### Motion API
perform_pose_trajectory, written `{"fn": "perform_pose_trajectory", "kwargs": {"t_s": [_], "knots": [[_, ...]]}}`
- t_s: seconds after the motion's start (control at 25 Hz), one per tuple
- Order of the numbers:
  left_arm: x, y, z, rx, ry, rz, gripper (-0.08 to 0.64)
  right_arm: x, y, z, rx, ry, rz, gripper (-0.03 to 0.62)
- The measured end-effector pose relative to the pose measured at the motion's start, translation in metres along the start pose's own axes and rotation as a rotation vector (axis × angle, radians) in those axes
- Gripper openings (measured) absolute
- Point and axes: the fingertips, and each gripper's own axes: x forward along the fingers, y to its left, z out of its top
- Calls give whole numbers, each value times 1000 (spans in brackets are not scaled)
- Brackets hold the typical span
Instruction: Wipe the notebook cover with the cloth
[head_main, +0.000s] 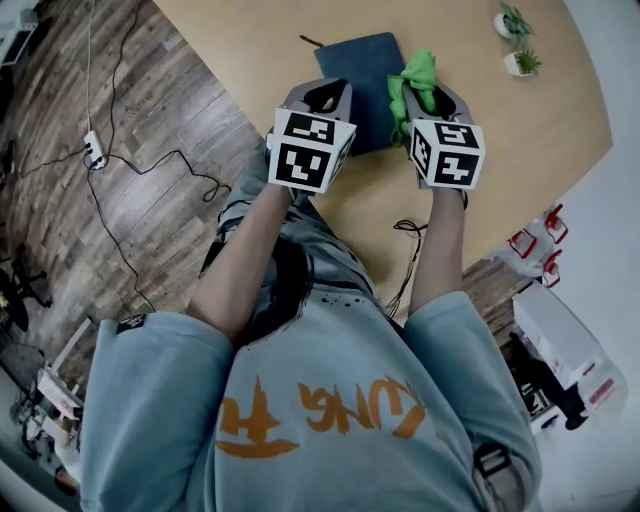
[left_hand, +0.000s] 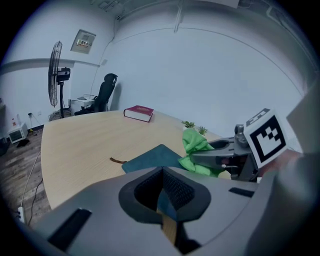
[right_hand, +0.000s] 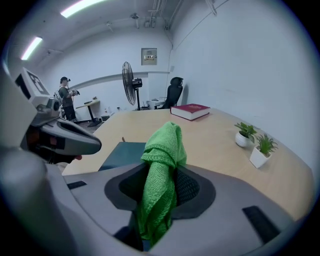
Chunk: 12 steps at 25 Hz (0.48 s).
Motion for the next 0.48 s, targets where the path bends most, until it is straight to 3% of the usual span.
{"fn": "perform_pose_trajectory", "kwargs": {"t_s": [0.24,0.48], "knots": [[12,14,-4,-39,29,41,15,50,0,38,-70,-21,83,126],[21,23,-5,-47,46,47,15,84,4,57,-131,-16,115,126]]}}
